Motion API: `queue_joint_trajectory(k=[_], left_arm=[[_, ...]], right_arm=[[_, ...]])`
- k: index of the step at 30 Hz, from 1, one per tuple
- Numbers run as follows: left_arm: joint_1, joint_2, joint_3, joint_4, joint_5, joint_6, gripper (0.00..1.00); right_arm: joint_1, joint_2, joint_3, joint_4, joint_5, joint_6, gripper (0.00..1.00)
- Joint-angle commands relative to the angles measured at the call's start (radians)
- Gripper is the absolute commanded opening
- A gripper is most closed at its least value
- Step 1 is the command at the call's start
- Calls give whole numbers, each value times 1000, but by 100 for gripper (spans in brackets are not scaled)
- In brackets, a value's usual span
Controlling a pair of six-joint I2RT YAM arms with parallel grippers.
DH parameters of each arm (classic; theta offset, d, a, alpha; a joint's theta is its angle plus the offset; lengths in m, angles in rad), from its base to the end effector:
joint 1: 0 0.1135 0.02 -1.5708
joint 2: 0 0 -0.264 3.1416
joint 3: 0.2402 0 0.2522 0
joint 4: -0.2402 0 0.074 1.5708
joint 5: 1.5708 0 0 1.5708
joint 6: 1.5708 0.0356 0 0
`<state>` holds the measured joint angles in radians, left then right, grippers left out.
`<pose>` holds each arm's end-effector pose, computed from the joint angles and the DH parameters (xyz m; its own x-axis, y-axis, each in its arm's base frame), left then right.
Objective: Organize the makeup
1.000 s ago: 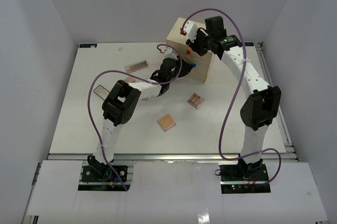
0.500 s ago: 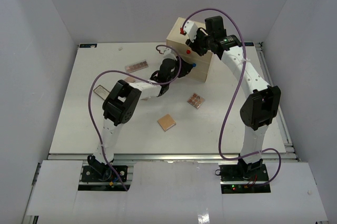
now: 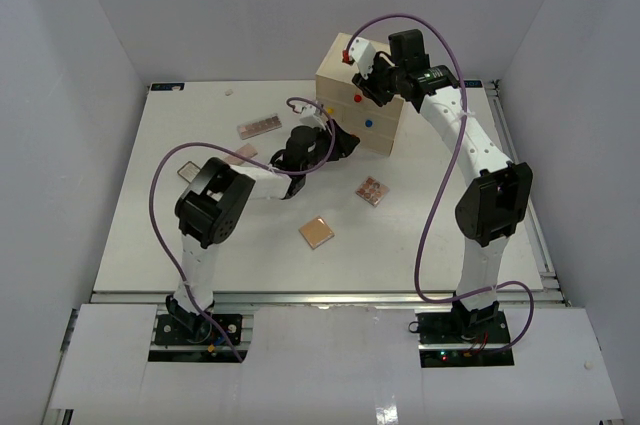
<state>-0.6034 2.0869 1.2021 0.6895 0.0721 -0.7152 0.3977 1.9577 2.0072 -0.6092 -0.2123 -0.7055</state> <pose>0.3767 -0.2627 0.1703 -0.5299 -0.4291 -0.7314 0.3664 0.6620 -0.6539 0.4152 0.1826 0.3723 -0.0204 -0.6961 -0.7177 -0.7309 0.5001 -0.4643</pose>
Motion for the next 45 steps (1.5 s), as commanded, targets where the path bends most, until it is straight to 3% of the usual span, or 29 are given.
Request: queue_joint_trajectory(k=[1,17,45], left_arm=[[47,-24,7,22,69,28,58],[76,174,208,12,180,-44,56],[73,311,360,-90,152,-113,47]], right_arm=[[24,58,4,-121,-82,55,39],[25,54,2,-121,-83,55,40],[26,63,7,-121,-82,63,40]])
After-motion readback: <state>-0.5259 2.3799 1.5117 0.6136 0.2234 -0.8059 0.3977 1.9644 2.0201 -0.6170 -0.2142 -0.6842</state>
